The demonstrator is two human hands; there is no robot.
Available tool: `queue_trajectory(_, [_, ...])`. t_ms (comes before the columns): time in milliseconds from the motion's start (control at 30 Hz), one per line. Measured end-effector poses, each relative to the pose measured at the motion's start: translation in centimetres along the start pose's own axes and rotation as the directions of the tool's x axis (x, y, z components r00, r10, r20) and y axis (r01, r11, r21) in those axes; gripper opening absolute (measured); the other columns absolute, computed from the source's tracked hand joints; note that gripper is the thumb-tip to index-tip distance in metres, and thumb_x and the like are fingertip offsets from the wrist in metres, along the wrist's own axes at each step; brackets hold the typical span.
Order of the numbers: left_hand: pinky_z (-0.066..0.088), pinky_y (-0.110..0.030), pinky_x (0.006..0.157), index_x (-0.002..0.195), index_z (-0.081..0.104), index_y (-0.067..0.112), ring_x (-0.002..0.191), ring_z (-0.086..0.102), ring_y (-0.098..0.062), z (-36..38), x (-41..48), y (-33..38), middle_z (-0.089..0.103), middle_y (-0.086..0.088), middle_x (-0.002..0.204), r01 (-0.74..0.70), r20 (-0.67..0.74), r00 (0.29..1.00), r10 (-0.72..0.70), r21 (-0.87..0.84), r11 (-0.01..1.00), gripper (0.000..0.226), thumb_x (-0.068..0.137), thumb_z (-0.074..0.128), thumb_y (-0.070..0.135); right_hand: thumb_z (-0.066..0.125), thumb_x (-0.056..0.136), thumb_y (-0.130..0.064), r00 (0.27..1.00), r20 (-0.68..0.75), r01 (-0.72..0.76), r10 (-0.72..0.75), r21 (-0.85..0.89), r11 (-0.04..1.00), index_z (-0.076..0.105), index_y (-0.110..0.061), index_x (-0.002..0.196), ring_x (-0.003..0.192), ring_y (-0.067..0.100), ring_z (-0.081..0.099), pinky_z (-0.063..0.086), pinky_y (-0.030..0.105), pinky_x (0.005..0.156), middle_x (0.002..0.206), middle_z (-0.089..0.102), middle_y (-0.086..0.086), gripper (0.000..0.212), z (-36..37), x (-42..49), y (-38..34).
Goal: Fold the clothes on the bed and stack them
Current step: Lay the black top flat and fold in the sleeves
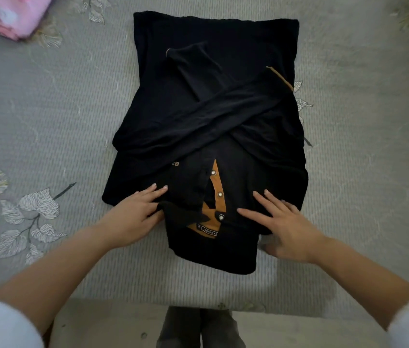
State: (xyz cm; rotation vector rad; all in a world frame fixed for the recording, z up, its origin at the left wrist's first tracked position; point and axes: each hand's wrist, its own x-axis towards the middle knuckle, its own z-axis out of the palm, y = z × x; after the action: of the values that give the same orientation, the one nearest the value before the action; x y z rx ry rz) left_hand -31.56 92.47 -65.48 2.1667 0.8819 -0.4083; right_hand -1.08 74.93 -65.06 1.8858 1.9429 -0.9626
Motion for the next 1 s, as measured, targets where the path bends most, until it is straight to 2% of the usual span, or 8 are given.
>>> queue_trajectory(67, [0.004, -0.03, 0.119, 0.128, 0.058, 0.026, 0.136, -0.006, 0.006, 0.0, -0.1, 0.4, 0.014, 0.015, 0.157, 0.043, 0.016, 0.999, -0.042, -0.038, 0.998, 0.038, 0.1, 0.037, 0.038, 0.05, 0.091, -0.053, 0.999, -0.034, -0.023, 0.021, -0.083, 0.996, -0.016, -0.061, 0.137, 0.145, 0.022, -0.02, 0.002, 0.045, 0.117, 0.158, -0.018, -0.004, 0.081, 0.8, -0.2, -0.6])
queue_trajectory(233, [-0.001, -0.023, 0.113, 0.13, 0.056, 0.021, 0.144, -0.003, -0.004, -0.3, -0.7, 2.1, 0.009, 0.013, 0.158, 0.171, 0.092, 0.983, -0.161, -0.109, 0.979, 0.039, 0.101, 0.036, 0.037, 0.043, 0.096, -0.036, 0.98, -0.165, -0.077, 0.11, 0.196, 0.978, 0.039, -0.05, 0.137, 0.148, 0.023, -0.002, 0.009, 0.05, 0.118, 0.16, 0.015, -0.001, 0.043, 0.9, 0.5, -1.8])
queue_trajectory(367, [-0.002, -0.041, 0.117, 0.146, 0.036, 0.022, 0.145, 0.019, -0.015, -1.5, -1.4, 3.5, 0.03, 0.004, 0.154, 0.26, 0.204, 0.943, -0.264, 0.049, 0.964, 0.048, 0.103, 0.026, 0.04, 0.046, 0.088, -0.042, 0.989, -0.112, -0.02, 0.096, 0.542, 0.84, 0.064, -0.04, 0.11, 0.111, 0.009, 0.059, 0.031, 0.035, 0.11, 0.107, 0.069, -0.009, 0.029, -1.5, -0.7, -1.7])
queue_trajectory(467, [0.019, -0.039, 0.116, 0.121, 0.062, 0.02, 0.126, 0.044, -0.019, -2.2, -2.2, 4.6, 0.057, 0.0, 0.127, 0.364, 0.296, 0.897, -0.329, -0.073, 0.929, 0.041, 0.099, 0.037, 0.043, 0.055, 0.09, -0.037, 0.995, 0.019, -0.087, 0.097, 0.626, 0.775, 0.068, -0.027, 0.088, 0.077, 0.018, 0.065, 0.049, 0.035, 0.074, 0.078, 0.068, 0.0, 0.017, -2.9, -2.0, -1.4])
queue_trajectory(567, [0.035, -0.03, 0.104, 0.103, 0.068, 0.019, 0.113, 0.054, -0.016, -1.9, -3.0, 5.7, 0.061, 0.004, 0.118, 0.45, 0.458, 0.819, -0.345, -0.14, 0.882, 0.032, 0.093, 0.052, 0.045, 0.059, 0.091, -0.033, 0.957, 0.277, -0.253, 0.089, 0.64, 0.726, 0.065, -0.009, 0.089, 0.079, 0.025, 0.059, 0.048, 0.037, 0.074, 0.081, 0.062, 0.008, 0.025, -3.5, -3.7, -0.3])
queue_trajectory(667, [0.04, -0.027, 0.102, 0.129, 0.055, 0.018, 0.114, 0.055, -0.02, -0.6, -3.7, 6.2, 0.055, 0.0, 0.128, 0.513, 0.63, 0.679, -0.377, -0.039, 0.858, 0.049, 0.09, 0.057, 0.047, 0.062, 0.09, -0.037, 0.771, 0.634, -0.508, 0.056, 0.561, 0.653, 0.062, -0.023, 0.096, 0.085, 0.022, 0.063, 0.057, 0.033, 0.072, 0.1, 0.062, 0.01, 0.014, -3.1, -5.9, 0.2])
queue_trajectory(767, [0.047, -0.027, 0.097, 0.124, 0.056, 0.019, 0.097, 0.065, -0.02, 0.1, -4.2, 6.1, 0.065, -0.003, 0.113, 0.535, 0.748, 0.572, -0.336, -0.031, 0.844, 0.045, 0.091, 0.054, 0.049, 0.062, 0.09, -0.039, 0.719, 0.695, -0.518, -0.016, 0.551, 0.654, 0.064, -0.027, 0.097, 0.087, 0.024, 0.066, 0.058, 0.035, 0.078, 0.105, 0.063, 0.013, 0.015, -2.6, -7.0, 0.7])
queue_trajectory(1000, [0.048, -0.019, 0.078, 0.099, 0.071, 0.023, 0.089, 0.07, -0.008, -5.1, -3.9, 4.2, 0.074, 0.009, 0.095, 0.51, 0.583, 0.768, -0.264, -0.307, 0.804, 0.047, 0.089, 0.042, 0.059, 0.064, 0.085, -0.044, 0.953, 0.274, -0.303, 0.132, 0.824, 0.479, 0.076, -0.022, 0.083, 0.08, 0.012, 0.07, 0.051, 0.022, 0.076, 0.085, 0.073, -0.003, 0.026, -7.9, -3.6, 1.8])
